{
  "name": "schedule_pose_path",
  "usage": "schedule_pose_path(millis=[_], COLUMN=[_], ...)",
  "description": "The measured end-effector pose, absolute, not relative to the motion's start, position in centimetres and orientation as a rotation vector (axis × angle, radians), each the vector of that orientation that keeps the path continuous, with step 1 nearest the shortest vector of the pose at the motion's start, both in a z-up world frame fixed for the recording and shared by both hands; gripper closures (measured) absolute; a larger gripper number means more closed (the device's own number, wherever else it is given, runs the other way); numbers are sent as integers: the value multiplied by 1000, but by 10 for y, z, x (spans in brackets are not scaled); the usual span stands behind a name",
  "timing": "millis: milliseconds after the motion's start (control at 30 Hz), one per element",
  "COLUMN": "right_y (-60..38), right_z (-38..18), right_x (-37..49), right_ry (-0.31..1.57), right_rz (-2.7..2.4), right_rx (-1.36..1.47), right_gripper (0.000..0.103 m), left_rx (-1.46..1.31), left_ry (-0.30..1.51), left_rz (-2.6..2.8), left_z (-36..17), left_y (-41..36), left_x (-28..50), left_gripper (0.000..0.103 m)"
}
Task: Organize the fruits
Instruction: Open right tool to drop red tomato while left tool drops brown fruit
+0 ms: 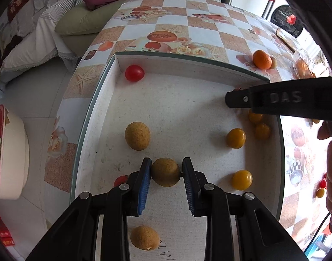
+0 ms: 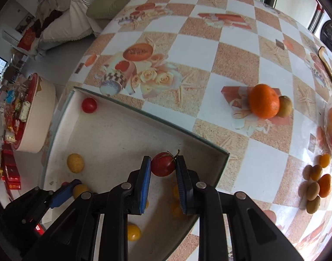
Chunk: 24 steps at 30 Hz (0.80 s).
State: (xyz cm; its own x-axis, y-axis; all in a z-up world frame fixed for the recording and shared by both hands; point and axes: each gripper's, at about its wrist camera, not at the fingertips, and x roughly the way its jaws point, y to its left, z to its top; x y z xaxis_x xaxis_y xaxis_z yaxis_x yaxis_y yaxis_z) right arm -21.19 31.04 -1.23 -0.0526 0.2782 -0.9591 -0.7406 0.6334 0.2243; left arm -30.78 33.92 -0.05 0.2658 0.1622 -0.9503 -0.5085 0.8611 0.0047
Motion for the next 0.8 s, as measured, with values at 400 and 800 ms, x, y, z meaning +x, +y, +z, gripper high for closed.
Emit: schedule_pose_path(millis=[400,800], right_y=[315,276], right_z=[-13,25], right_x=[-212,-199], right_ry=[1381,1340], right_rz=[892,852], right_rx=[-436,-200], right_gripper=[38,21], left_rx=[-299,-243], left_ry=[1231,1188], left_rz=[443,440], left_z=[1,24], left_y=[334,318], left_x=[-308,-309], left_gripper=[71,18])
